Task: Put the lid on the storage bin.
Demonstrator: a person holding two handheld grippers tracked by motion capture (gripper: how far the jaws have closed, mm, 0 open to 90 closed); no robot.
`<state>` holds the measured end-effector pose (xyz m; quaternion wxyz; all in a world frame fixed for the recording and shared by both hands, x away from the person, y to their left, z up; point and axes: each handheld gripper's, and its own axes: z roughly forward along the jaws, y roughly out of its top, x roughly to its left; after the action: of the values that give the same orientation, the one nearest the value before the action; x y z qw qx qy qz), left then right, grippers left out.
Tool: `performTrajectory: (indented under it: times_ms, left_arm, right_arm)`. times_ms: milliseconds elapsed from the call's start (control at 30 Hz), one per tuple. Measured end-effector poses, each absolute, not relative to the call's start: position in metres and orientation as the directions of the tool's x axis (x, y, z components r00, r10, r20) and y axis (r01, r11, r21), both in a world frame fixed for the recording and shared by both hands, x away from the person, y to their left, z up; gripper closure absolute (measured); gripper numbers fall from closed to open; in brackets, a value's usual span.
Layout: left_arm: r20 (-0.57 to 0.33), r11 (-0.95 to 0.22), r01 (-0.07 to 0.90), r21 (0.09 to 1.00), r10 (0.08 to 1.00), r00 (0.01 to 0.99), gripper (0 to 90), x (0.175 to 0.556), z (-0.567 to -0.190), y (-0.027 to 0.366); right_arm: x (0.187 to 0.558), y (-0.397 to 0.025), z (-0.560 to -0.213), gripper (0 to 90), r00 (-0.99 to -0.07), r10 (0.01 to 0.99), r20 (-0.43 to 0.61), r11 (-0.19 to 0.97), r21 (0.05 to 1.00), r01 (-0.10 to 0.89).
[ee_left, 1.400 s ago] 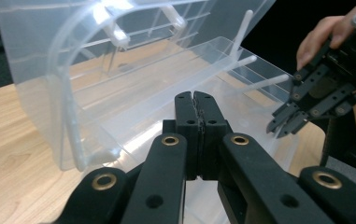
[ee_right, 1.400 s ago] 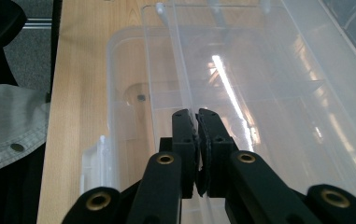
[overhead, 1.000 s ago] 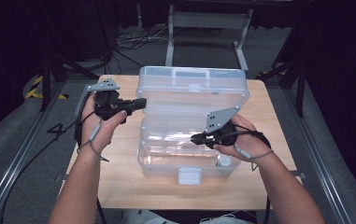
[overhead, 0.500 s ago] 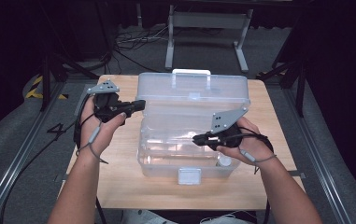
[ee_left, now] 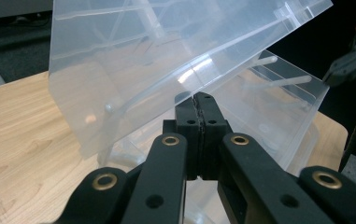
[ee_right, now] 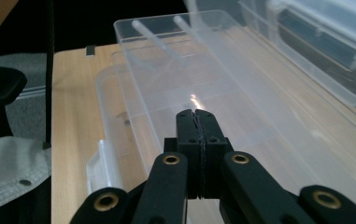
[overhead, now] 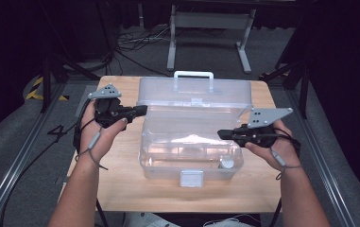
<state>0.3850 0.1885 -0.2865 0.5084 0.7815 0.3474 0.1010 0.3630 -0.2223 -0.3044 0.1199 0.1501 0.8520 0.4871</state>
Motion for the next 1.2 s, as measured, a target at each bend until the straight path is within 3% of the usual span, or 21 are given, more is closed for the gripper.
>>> performTrajectory:
  times_ms: [367,1200]
  left_arm:
    - [-0.185,-0.284,0.437,0.853,0.62,0.763,90.0,0.378,-0.288,0.19]
    - [-0.192,-0.333,0.458,0.824,0.597,0.779,90.0,0.362,-0.306,0.192]
  right_arm:
    - [0.36,-0.27,-0.309,90.0,-0.849,0.526,0.046,0.365,0.89,0.274]
    - [0.36,-0.294,-0.309,90.0,-0.804,0.58,0.133,0.314,0.874,0.371]
